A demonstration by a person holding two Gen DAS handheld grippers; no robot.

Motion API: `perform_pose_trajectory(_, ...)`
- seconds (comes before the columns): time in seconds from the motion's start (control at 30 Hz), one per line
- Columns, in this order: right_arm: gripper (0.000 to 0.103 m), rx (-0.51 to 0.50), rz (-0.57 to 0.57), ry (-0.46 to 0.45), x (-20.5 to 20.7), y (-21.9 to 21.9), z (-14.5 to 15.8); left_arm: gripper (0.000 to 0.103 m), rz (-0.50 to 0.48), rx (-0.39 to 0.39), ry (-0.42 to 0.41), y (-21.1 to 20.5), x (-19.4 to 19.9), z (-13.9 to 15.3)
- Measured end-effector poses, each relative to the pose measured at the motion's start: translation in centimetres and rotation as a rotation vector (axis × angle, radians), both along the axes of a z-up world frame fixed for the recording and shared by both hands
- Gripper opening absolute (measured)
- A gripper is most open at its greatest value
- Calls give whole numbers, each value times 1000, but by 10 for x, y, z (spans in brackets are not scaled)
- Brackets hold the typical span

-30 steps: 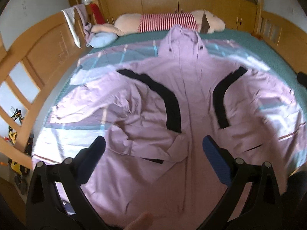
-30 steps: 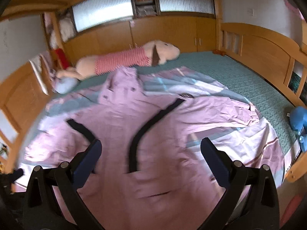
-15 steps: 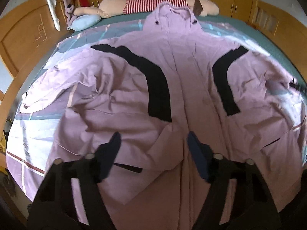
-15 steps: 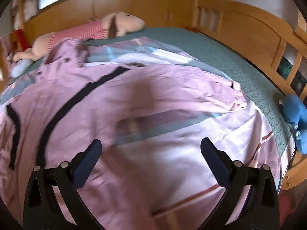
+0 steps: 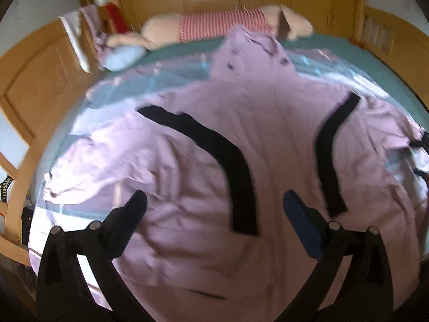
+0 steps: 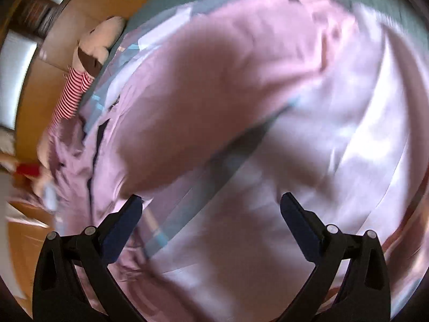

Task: Fold large clothes

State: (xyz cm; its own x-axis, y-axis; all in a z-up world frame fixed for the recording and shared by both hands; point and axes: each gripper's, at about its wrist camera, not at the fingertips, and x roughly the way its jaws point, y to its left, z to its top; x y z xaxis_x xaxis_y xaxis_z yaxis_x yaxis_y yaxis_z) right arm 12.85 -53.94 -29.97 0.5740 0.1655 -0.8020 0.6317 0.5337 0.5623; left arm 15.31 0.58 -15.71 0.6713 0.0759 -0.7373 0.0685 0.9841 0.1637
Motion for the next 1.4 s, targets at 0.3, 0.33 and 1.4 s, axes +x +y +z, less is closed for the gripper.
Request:
perform_pose_trajectory(0.3,102,-300,386,-271,14,150,67,101,479,-589,140,217,36,-54)
perform_pose_trajectory(0.33,102,-304,491,-305,17,178,68,101,529,-628,133,238,35,-58)
perform_pose_trajectory(1.4,102,-652,892,-315,6,308,10,6,411,-1235,-180,319,61,-87)
